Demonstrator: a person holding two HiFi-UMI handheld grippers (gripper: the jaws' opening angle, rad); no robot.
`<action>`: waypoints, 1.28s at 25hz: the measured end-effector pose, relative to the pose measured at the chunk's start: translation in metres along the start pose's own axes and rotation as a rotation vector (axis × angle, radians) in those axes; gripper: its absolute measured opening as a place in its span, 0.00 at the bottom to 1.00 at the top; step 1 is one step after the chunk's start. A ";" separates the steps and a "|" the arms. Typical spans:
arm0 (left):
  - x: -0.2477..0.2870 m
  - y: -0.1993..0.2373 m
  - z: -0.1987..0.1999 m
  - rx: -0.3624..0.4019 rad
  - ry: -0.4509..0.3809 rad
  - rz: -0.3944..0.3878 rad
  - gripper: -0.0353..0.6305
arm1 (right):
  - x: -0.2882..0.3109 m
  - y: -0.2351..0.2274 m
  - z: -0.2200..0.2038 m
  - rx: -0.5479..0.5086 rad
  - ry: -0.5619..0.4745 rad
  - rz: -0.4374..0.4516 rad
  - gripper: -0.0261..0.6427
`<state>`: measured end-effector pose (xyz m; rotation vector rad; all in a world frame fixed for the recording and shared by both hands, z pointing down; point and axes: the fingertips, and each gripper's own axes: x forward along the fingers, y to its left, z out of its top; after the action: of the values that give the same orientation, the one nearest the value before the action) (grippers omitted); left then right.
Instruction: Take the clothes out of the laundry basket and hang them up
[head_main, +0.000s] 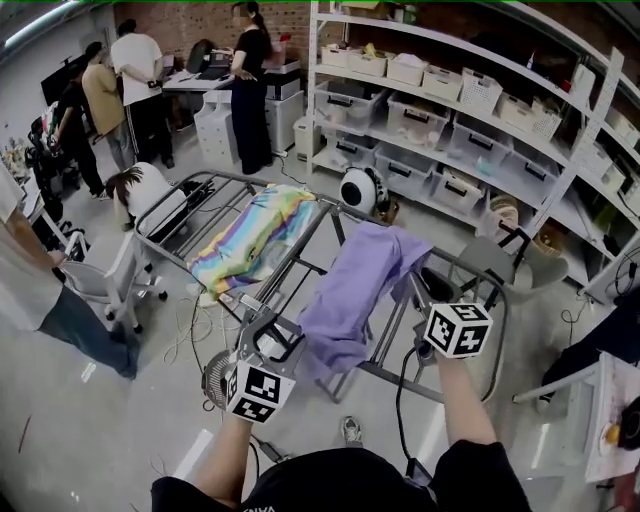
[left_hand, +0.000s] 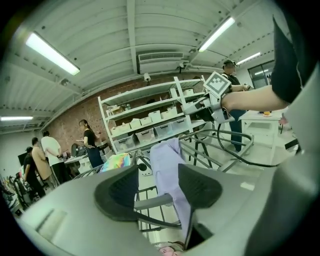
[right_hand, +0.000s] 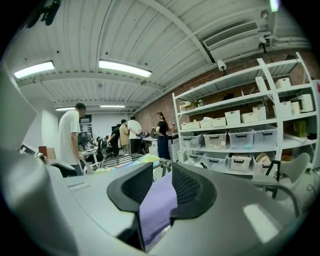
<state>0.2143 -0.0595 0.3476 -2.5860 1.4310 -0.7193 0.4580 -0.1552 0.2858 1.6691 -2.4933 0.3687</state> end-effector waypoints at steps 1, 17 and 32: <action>-0.007 0.001 -0.002 0.000 -0.007 0.000 0.39 | -0.008 0.014 -0.006 -0.004 -0.003 0.008 0.20; -0.091 0.004 -0.037 -0.001 -0.083 0.007 0.39 | -0.083 0.165 -0.076 -0.061 -0.042 0.032 0.20; -0.140 -0.008 -0.076 -0.068 -0.113 0.042 0.10 | -0.104 0.232 -0.138 -0.041 0.052 0.110 0.05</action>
<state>0.1240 0.0704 0.3680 -2.5918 1.4960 -0.5194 0.2786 0.0582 0.3632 1.4929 -2.5433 0.3642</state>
